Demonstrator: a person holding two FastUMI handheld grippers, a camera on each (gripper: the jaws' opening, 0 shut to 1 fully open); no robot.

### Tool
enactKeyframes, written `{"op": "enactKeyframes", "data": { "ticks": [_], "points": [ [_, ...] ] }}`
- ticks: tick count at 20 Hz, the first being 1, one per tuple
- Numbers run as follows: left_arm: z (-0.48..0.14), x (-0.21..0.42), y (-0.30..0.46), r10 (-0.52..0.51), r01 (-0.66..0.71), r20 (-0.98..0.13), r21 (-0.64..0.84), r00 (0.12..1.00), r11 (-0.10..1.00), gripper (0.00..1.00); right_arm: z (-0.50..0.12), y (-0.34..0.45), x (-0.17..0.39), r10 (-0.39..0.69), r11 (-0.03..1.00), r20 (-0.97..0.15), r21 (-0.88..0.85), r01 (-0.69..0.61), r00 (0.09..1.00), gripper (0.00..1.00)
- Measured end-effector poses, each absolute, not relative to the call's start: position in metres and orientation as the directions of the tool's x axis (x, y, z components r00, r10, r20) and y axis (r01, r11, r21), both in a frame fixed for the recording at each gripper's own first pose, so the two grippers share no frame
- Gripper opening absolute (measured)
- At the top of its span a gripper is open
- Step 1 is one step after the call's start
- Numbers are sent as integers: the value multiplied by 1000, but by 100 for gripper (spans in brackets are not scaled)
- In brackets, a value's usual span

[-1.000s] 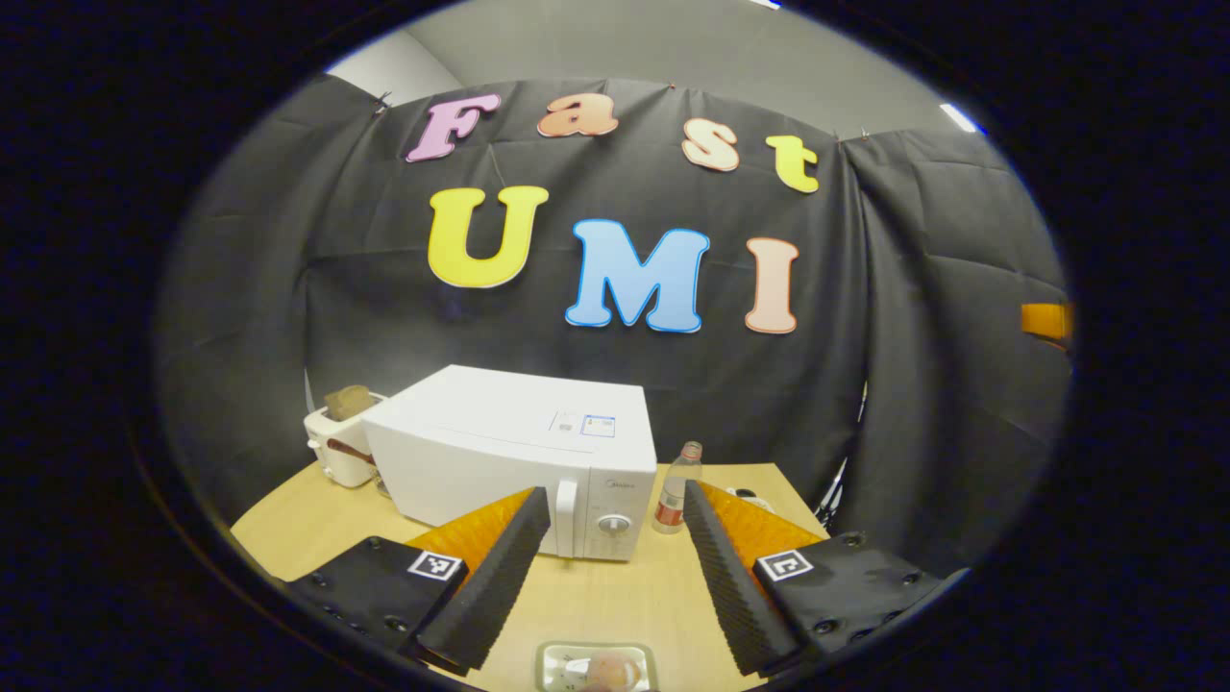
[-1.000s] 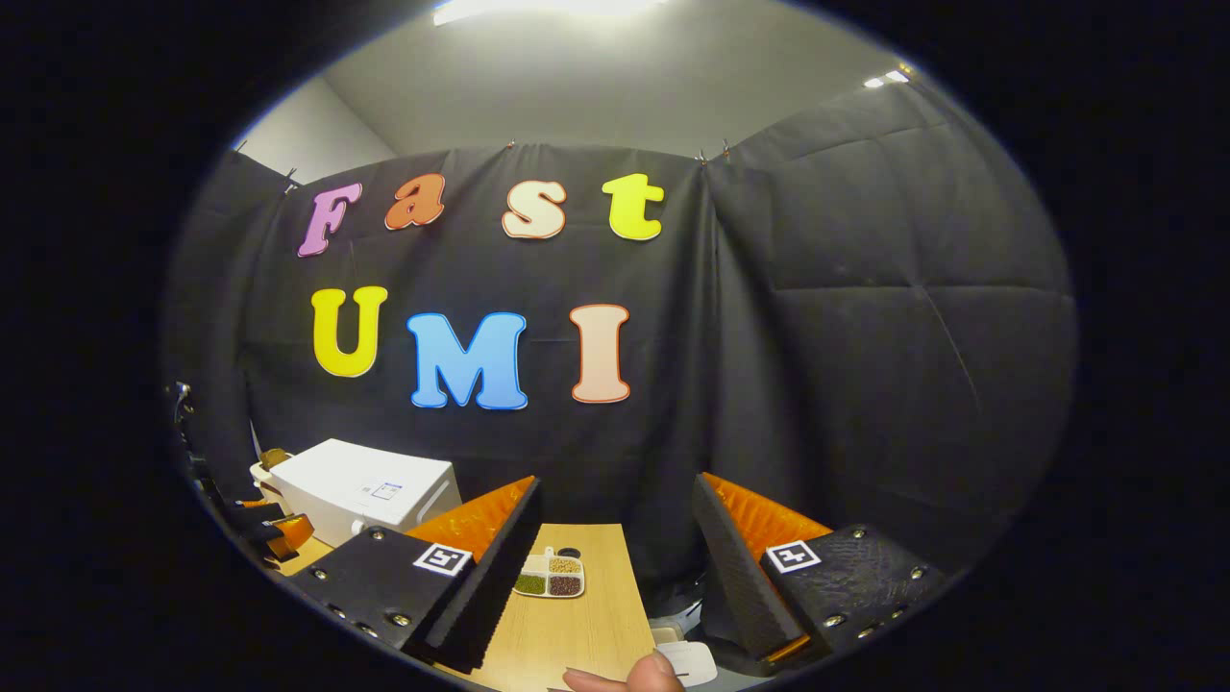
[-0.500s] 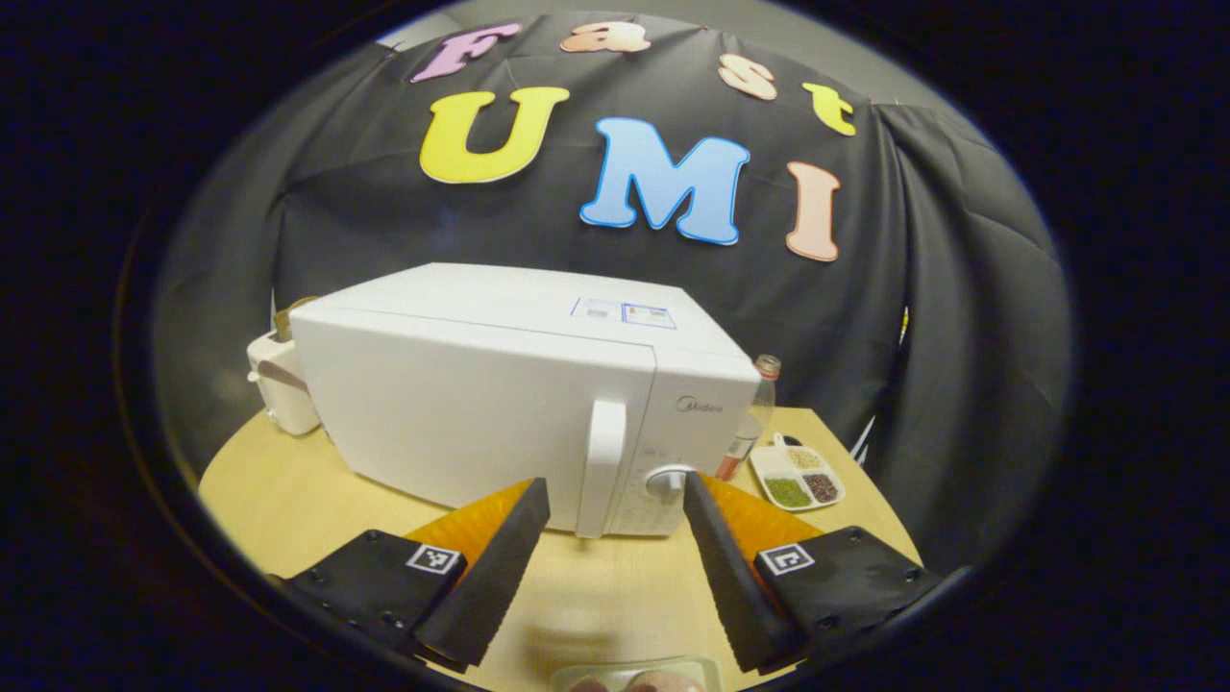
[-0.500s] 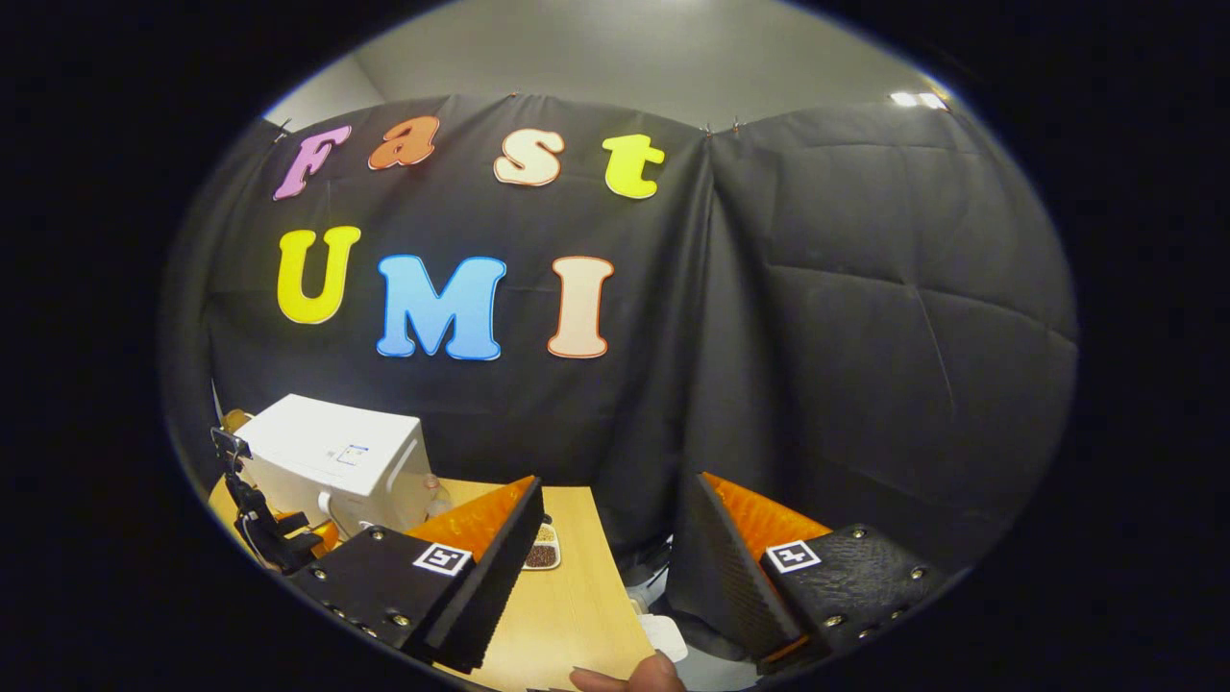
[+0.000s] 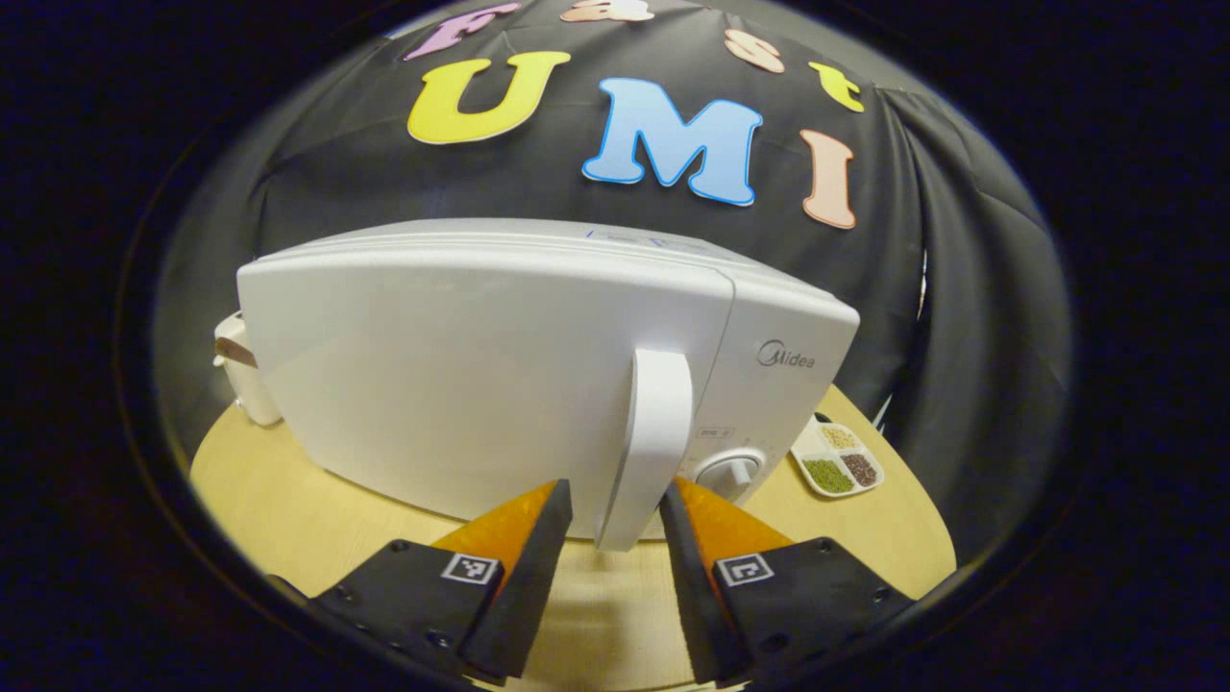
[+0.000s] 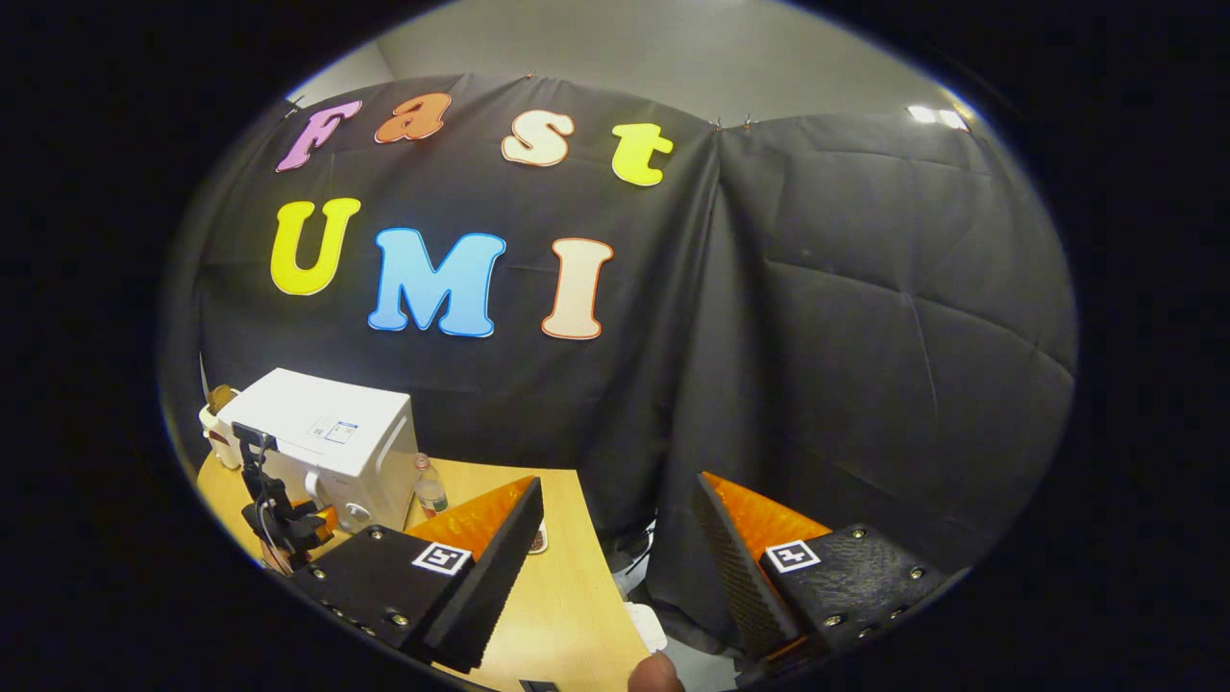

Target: Open the microwave oven with the left hand, put the food in, and close the microwave oven.

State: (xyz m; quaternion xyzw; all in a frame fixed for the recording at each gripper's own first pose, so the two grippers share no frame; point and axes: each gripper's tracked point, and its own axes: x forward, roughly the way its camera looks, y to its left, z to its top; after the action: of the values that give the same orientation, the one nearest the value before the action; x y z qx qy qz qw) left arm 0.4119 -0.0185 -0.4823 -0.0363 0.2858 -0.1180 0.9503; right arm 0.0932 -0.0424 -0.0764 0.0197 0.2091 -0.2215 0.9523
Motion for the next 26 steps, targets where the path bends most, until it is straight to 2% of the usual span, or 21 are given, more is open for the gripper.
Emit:
{"op": "enactKeyframes", "data": {
  "ticks": [2, 3, 4, 9, 13, 15, 17, 21, 23, 26],
  "points": [
    [-489, 418, -24, -246, 220, -546, -115, 801, 969, 54, -75, -39, 93, -406, 905, -398, -54, 421, 822, 95],
    [-491, 421, -24, -234, 220, -552, -91, 800, 971, 49, -74, -38, 93, -408, 906, -394, -64, 418, 824, 95],
    [-490, 416, -23, -220, 221, -549, -65, 806, 973, 39, -76, -39, 92, -406, 908, -395, -69, 414, 824, 95],
    [-491, 413, -23, -237, 238, -563, -73, 792, 969, 20, -76, -35, 87, -374, 914, -394, -5, 405, 840, 95],
    [-490, 412, -24, -245, 239, -565, -86, 787, 967, 10, -72, -35, 75, -367, 908, -377, 53, 415, 850, 95],
    [-492, 396, -20, -255, 226, -581, -124, 773, 966, 12, -71, -35, 67, -372, 907, -366, 55, 419, 853, 95],
    [-487, 361, -3, -263, 232, -549, -126, 794, 964, 10, -74, -37, 57, -377, 906, -363, 49, 421, 852, 95],
    [-481, 292, 47, -219, 192, -562, -108, 798, 976, 12, -70, -29, 40, -327, 917, -339, 111, 383, 882, 95],
    [-480, 269, 75, -168, 139, -574, -95, 801, 986, 11, -67, -25, 29, -297, 928, -316, 126, 351, 901, 95],
    [-478, 229, 135, -1, -10, -589, -17, 808, 1000, 11, -68, -21, 4, -252, 938, -296, 158, 307, 921, 95]
  ]
}}
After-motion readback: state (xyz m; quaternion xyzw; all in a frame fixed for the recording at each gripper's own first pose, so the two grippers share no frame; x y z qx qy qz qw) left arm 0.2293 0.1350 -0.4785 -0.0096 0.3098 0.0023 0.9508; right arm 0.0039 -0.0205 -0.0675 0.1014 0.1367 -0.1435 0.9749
